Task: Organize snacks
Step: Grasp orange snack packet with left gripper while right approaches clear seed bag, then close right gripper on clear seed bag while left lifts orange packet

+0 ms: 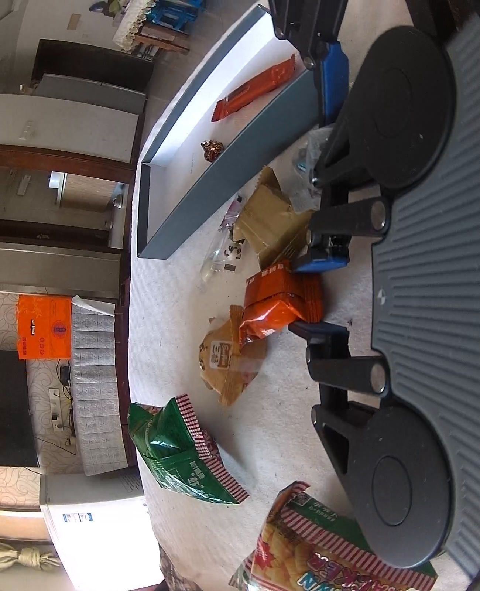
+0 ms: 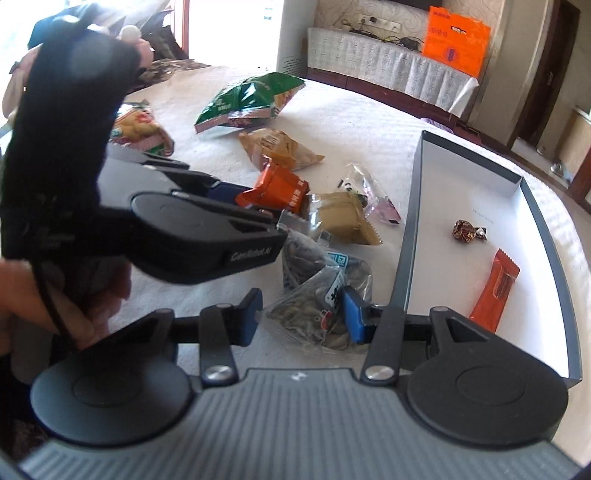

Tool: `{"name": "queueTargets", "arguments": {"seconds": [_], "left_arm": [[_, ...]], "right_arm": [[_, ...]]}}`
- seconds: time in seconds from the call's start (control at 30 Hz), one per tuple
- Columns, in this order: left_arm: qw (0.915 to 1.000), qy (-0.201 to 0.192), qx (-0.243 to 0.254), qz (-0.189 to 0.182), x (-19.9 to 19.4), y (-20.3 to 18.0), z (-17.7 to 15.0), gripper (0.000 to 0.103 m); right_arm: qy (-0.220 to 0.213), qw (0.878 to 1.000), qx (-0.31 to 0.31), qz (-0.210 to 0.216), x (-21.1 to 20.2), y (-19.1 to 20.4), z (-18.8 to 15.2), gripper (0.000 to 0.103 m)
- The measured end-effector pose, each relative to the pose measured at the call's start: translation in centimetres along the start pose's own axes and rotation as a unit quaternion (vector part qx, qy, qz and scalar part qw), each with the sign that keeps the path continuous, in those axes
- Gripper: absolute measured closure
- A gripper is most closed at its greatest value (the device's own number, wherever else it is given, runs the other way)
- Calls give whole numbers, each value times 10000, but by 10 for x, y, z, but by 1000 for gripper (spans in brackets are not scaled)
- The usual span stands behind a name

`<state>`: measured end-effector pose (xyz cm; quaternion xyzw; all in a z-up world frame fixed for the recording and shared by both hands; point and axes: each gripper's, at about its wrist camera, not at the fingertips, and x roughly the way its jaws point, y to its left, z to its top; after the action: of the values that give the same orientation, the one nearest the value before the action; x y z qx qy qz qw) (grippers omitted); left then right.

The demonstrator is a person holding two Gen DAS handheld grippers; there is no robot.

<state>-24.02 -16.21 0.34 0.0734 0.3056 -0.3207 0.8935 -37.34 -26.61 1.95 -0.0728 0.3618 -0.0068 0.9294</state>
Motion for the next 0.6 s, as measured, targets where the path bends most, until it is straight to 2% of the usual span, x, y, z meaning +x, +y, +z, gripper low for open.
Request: {"name": "queueTargets", "arguments": {"seconds": [0.17,0.37,0.6], "left_arm": [[9996,-82,47,248,-8,2,-2,76],[9977,-162,-269,605,-14,23,1,78],[9960,-200,-445,745,-20,34,2,82]], "right_arm": [[-163,9997,114,117,-10,-2,3,59],[-435,9986,263,163,-23,-5,7,65],[-512,9980,321,189,-26,-6,7,66]]}}
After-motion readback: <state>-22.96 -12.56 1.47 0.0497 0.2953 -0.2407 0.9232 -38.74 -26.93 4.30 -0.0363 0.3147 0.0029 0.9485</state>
